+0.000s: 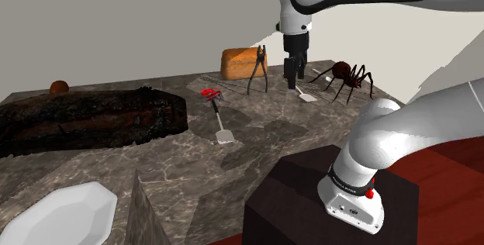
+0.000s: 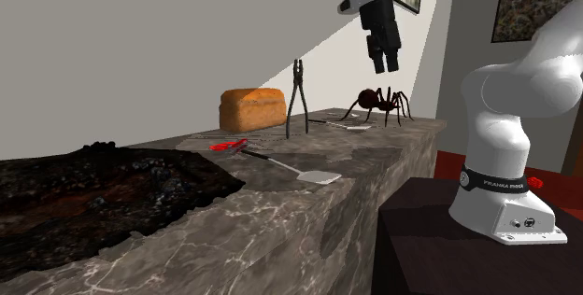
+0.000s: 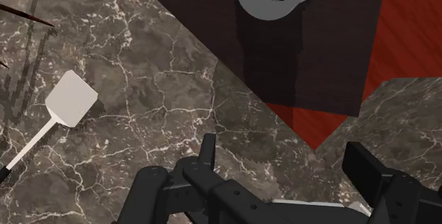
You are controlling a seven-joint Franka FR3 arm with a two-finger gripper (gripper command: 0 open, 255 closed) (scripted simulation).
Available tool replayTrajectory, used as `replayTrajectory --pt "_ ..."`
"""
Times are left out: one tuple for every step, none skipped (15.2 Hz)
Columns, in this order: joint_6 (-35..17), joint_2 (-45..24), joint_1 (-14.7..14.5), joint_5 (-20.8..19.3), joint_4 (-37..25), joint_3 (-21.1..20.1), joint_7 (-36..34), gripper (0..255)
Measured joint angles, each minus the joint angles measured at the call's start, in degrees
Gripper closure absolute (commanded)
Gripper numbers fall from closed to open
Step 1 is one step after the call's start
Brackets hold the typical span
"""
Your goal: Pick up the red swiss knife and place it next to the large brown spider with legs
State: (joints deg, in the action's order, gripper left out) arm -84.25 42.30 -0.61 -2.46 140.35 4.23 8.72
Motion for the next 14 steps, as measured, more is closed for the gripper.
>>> replayTrajectory --pt "0.0 0.0 0.0 0.0 0.0 0.0 0.0 0" --pt "-0.9 -0.9 0.1 0.3 -0.2 -0.3 -0.8 0" --pt "-2.3 -1.9 0.2 0.8 0.0 -0.7 -2.1 0" --pt "-3.9 -3.6 0.2 1.5 -0.5 -1.3 -3.8 0" --pt "-5.4 -5.0 0.4 2.1 -0.7 -1.8 -5.5 0" --pt "-7.2 -6.7 0.5 2.8 -1.0 -2.5 -7.3 0" --pt "-8.9 -8.3 0.6 3.3 -1.3 -3.1 -9.1 0" --pt "-10.6 -10.1 0.8 3.8 -1.9 -3.6 -10.8 0" --pt "-12.2 -11.9 0.8 4.4 -2.5 -4.3 -12.7 0" --pt "-14.0 -13.4 0.9 4.8 -2.6 -4.8 -14.5 0" --pt "-16.0 -15.2 1.1 5.1 -2.8 -5.2 -16.2 0" --pt "-17.6 -17.4 1.3 5.5 -3.9 -5.7 -17.9 0" --pt "-19.2 -19.4 1.5 5.7 -4.7 -6.1 -19.6 0" --pt "-20.5 -21.4 1.6 6.0 -6.0 -6.6 -21.5 0"
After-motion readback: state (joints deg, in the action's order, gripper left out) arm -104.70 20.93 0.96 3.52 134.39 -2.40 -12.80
